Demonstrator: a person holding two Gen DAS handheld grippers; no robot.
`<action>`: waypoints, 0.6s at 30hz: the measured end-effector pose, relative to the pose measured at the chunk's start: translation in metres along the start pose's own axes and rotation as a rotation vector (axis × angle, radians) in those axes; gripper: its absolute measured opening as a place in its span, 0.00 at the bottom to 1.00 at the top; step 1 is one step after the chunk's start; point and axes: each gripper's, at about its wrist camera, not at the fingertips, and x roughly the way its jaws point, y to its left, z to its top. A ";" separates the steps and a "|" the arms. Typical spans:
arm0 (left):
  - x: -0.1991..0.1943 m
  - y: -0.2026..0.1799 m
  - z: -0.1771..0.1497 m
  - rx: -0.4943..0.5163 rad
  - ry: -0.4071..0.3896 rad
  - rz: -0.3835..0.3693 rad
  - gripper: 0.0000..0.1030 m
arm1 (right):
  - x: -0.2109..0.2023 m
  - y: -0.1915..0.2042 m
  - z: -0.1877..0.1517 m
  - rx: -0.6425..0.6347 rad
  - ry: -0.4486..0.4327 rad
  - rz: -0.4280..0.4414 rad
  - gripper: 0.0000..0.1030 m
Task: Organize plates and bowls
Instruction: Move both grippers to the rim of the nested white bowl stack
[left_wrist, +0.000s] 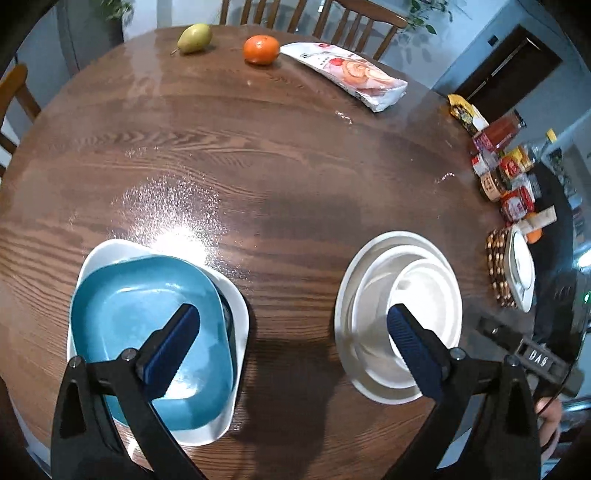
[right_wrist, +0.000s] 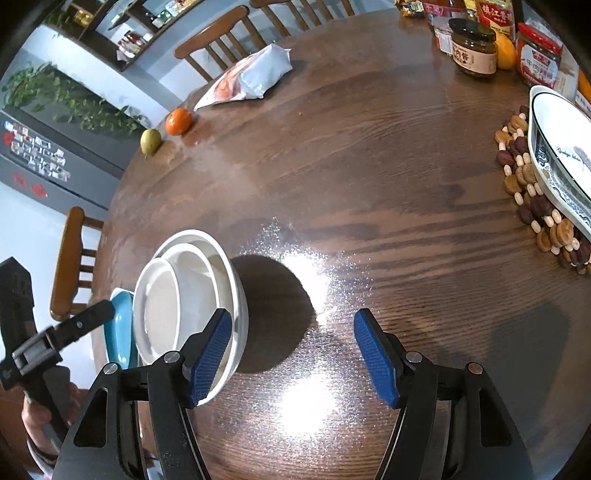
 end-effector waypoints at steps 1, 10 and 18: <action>0.001 0.000 0.001 -0.005 0.003 0.007 0.97 | 0.001 0.000 0.000 0.000 0.002 0.000 0.67; 0.010 -0.004 0.002 0.012 0.025 0.066 0.90 | 0.005 -0.001 0.001 -0.010 0.007 0.011 0.67; 0.017 -0.001 0.003 0.054 0.025 0.155 0.89 | 0.007 0.002 0.002 -0.039 0.014 0.006 0.67</action>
